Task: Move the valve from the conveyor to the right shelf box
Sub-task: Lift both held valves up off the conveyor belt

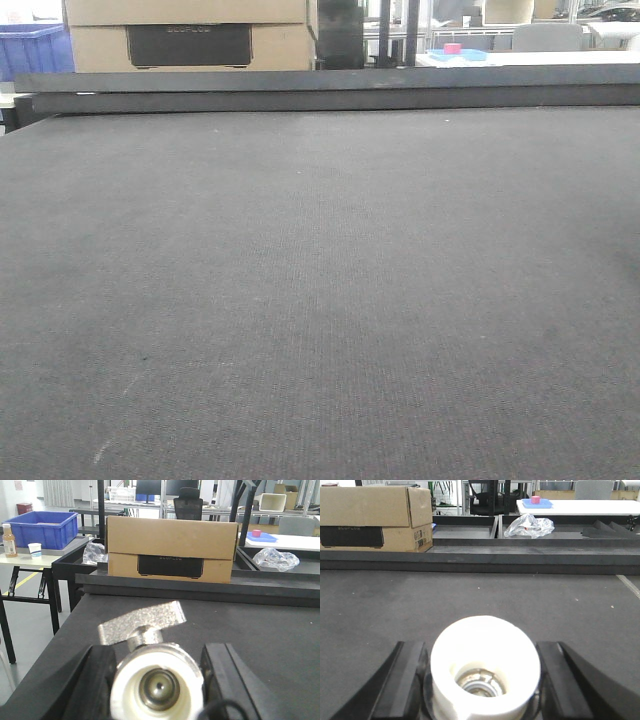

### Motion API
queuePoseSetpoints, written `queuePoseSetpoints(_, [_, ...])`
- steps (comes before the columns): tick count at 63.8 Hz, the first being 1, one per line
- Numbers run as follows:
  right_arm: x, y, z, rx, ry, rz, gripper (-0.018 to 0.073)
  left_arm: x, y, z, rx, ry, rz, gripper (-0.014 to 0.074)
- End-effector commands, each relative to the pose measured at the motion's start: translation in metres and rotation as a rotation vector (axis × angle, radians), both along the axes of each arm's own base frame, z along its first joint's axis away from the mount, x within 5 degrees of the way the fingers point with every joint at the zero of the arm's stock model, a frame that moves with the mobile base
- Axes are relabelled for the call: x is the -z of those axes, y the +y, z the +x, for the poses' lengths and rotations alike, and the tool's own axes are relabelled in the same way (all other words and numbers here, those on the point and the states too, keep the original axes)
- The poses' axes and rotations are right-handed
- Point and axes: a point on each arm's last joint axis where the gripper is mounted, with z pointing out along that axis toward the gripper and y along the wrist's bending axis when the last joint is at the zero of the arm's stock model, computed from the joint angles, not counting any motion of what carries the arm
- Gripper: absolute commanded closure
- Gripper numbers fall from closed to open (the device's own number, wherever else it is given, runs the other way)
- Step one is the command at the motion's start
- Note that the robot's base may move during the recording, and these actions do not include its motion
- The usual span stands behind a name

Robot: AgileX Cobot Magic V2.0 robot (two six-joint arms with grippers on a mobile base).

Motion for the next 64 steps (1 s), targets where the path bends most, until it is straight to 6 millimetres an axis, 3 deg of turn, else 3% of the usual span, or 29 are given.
queuePoseSetpoints(1, [-0.0106,-0.0007,-0.0028,0.003,-0.089,-0.001,0.0727,-0.0089,-0.0007,-0.0033,0.010,-0.079,-0.008,0.0708])
queuePoseSetpoints(64, [-0.0106,-0.0007,-0.0028,0.003,-0.089,-0.001,0.0727,-0.0089,-0.0007,-0.0033,0.010,-0.079,-0.008,0.0708])
